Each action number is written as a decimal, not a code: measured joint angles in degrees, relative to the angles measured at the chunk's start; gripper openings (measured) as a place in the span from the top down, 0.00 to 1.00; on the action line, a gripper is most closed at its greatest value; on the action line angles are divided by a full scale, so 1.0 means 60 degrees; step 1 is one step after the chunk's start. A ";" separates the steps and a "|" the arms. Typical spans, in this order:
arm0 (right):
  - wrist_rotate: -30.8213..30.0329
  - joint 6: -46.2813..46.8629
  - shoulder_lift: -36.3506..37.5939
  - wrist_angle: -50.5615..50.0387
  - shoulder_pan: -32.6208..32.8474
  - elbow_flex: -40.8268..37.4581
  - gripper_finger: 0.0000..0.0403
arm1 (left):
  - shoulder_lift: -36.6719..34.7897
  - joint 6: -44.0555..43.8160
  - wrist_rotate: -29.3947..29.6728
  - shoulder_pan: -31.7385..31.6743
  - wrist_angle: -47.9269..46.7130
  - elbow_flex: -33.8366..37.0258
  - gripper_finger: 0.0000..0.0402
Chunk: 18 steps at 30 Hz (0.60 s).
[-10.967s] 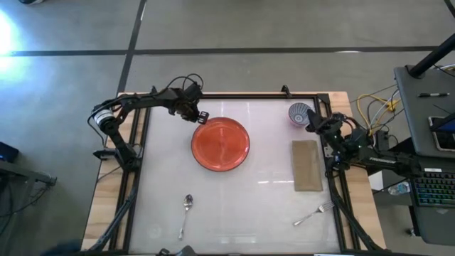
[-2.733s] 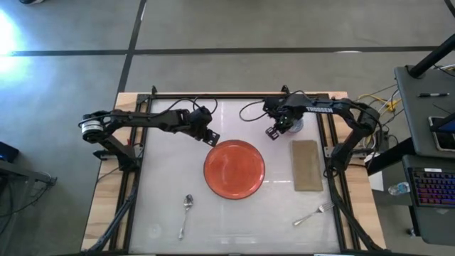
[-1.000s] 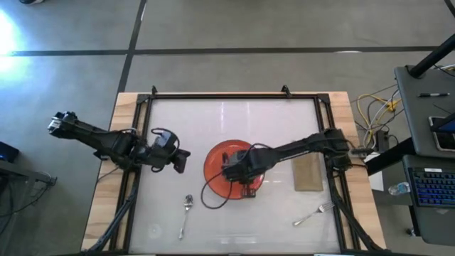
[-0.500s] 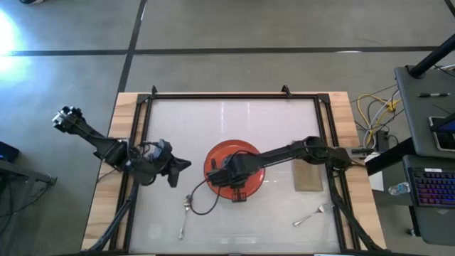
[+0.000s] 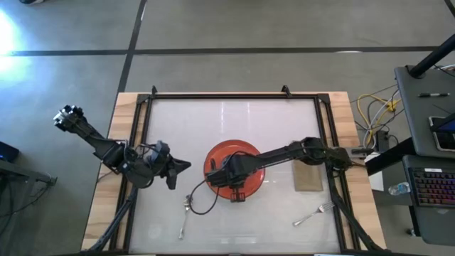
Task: Set table place
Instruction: Put the blue bowl on the orange plate
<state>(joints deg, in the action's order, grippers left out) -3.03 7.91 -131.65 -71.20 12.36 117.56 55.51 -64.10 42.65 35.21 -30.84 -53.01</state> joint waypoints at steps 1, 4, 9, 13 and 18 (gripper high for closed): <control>-0.0002 -0.0009 -0.0016 0.0012 -0.0008 0.0000 0.97 | 0.0000 0.0003 0.0009 0.0024 0.0022 0.0000 1.00; -0.0007 -0.0081 -0.0082 0.0022 -0.0031 0.0000 0.97 | 0.0000 0.0074 0.0071 0.0071 0.0109 -0.0019 1.00; -0.0140 -0.0265 -0.0089 0.0137 -0.0079 -0.0004 0.97 | 0.0000 0.0092 0.0242 0.0086 0.0102 -0.0033 1.00; -0.0255 -0.0318 -0.0092 0.0143 -0.0124 -0.0007 0.97 | 0.0000 0.0233 0.0271 0.0086 0.0070 -0.0033 1.00; -0.0248 -0.0322 -0.0092 0.0145 -0.0131 -0.0006 0.97 | 0.0000 0.0253 0.0271 0.0086 0.0067 -0.0033 1.00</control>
<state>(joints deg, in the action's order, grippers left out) -4.51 5.98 -132.20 -70.32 11.57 117.52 55.51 -62.59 44.27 35.73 -30.43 -53.21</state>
